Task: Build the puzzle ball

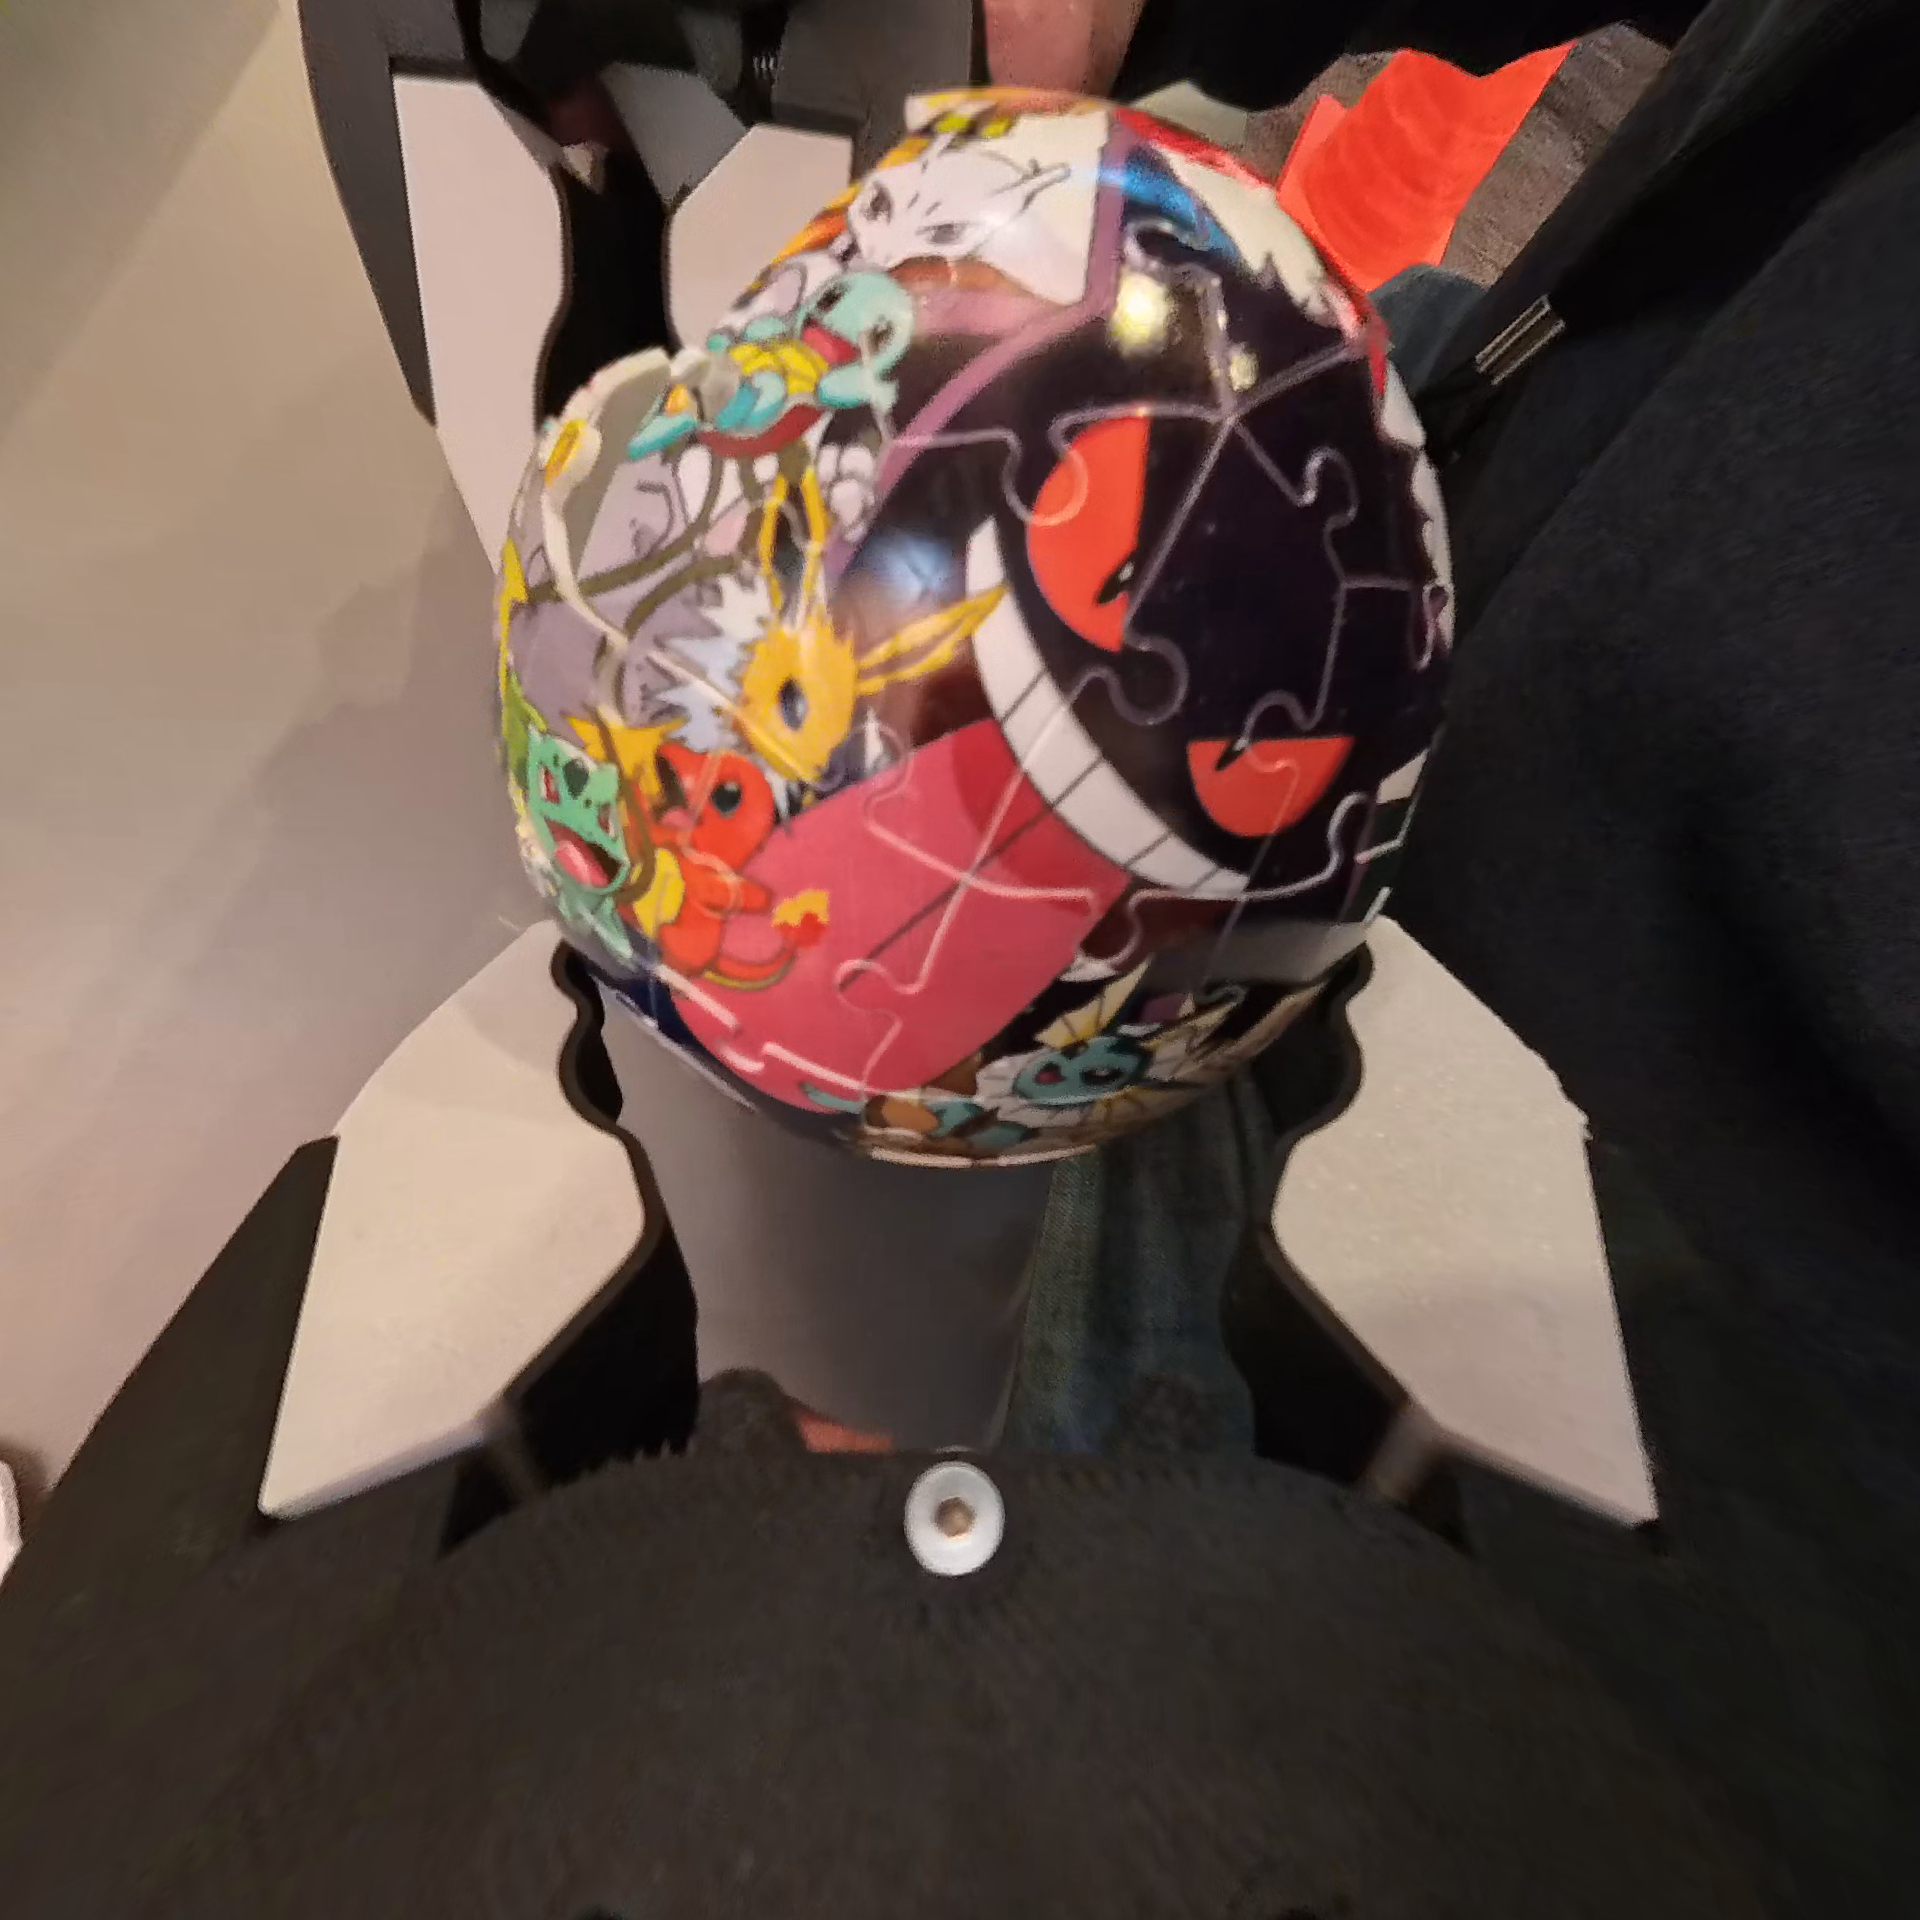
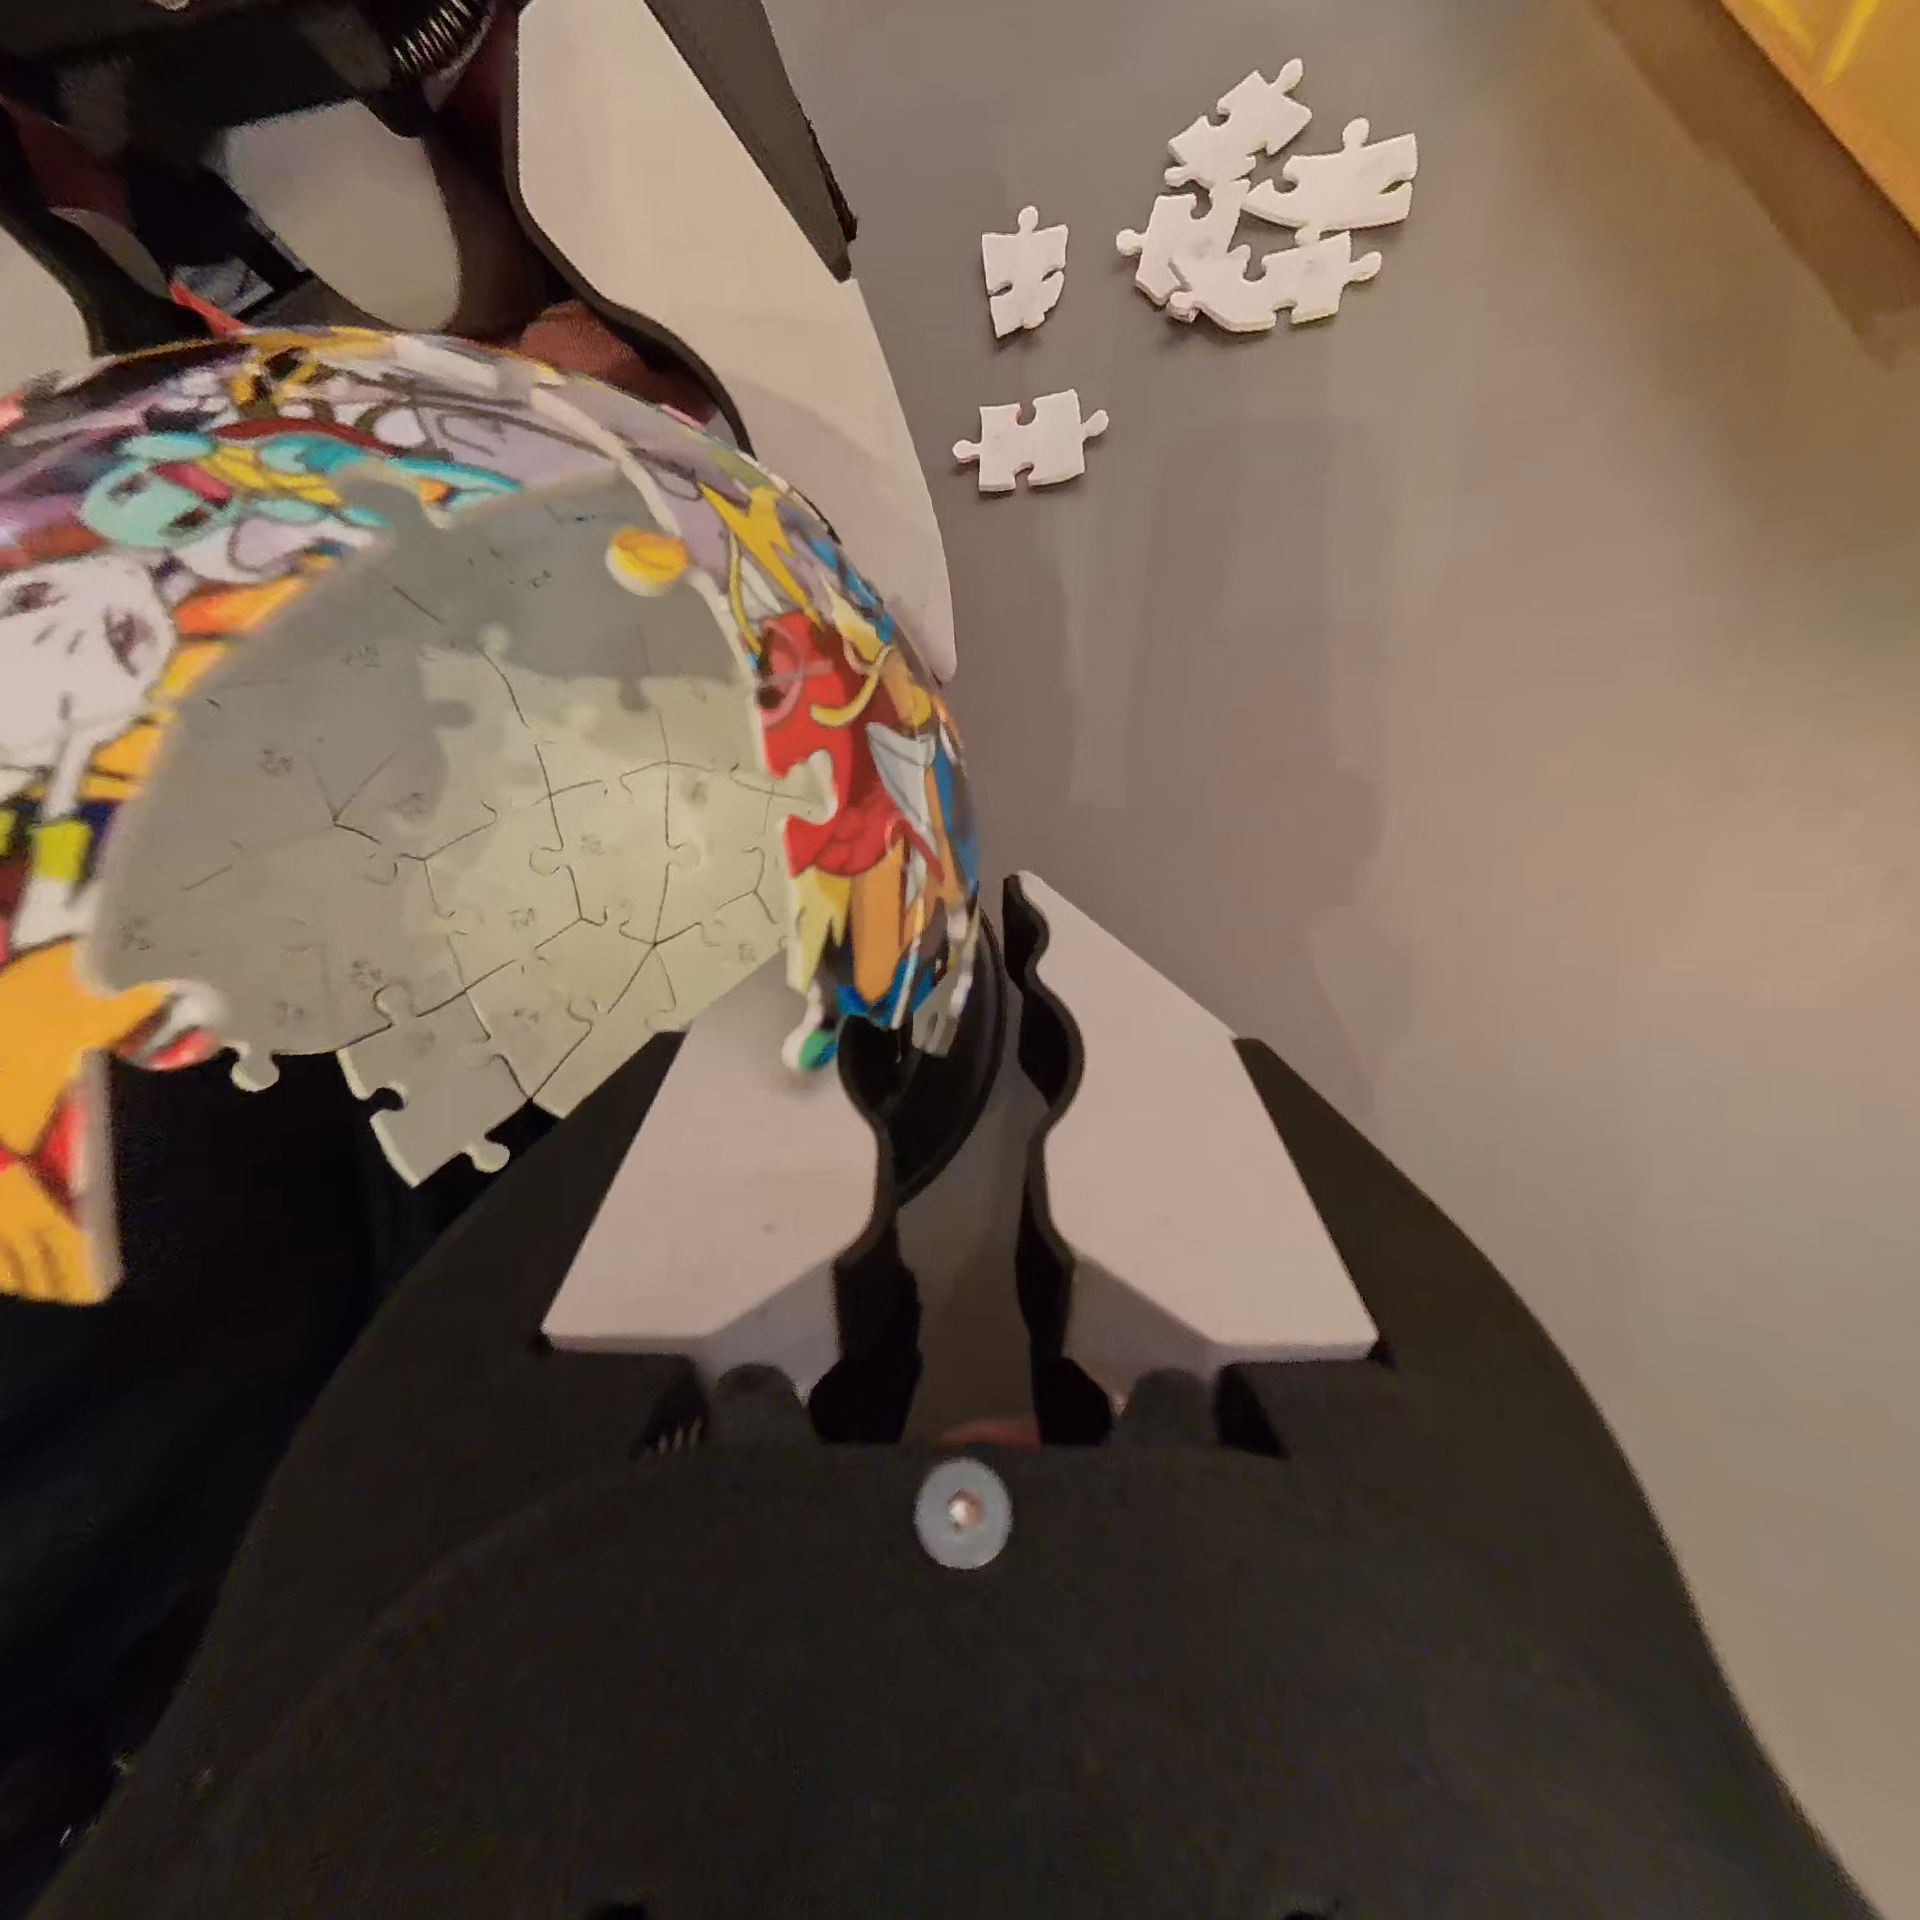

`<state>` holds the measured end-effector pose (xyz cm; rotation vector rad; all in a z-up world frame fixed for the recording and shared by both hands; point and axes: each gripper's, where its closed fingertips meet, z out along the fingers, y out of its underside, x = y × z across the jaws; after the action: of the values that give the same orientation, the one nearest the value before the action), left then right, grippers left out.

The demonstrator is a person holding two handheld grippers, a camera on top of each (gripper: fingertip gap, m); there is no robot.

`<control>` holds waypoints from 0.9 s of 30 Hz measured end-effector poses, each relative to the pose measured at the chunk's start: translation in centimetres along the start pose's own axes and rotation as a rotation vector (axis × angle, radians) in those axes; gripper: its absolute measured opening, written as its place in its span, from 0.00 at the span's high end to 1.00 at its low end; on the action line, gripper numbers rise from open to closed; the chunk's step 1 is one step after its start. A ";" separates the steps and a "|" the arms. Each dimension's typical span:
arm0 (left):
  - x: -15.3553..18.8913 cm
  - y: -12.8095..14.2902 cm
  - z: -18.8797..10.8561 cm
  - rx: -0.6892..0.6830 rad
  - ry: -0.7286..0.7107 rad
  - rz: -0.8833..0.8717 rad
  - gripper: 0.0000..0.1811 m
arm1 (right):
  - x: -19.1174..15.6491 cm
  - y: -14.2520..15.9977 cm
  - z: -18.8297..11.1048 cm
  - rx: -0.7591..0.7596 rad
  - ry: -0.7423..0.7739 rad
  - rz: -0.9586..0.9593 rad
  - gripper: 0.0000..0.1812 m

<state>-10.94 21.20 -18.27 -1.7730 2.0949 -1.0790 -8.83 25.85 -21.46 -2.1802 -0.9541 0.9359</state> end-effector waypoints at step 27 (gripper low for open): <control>0.3 -0.9 -0.3 0.118 -0.055 0.059 0.24 | -0.3 0.2 0.3 -0.025 -0.084 0.058 0.98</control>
<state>-10.48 21.08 -17.40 -1.6570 1.9944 -1.1010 -9.13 25.55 -21.65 -2.2145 -0.9509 1.0559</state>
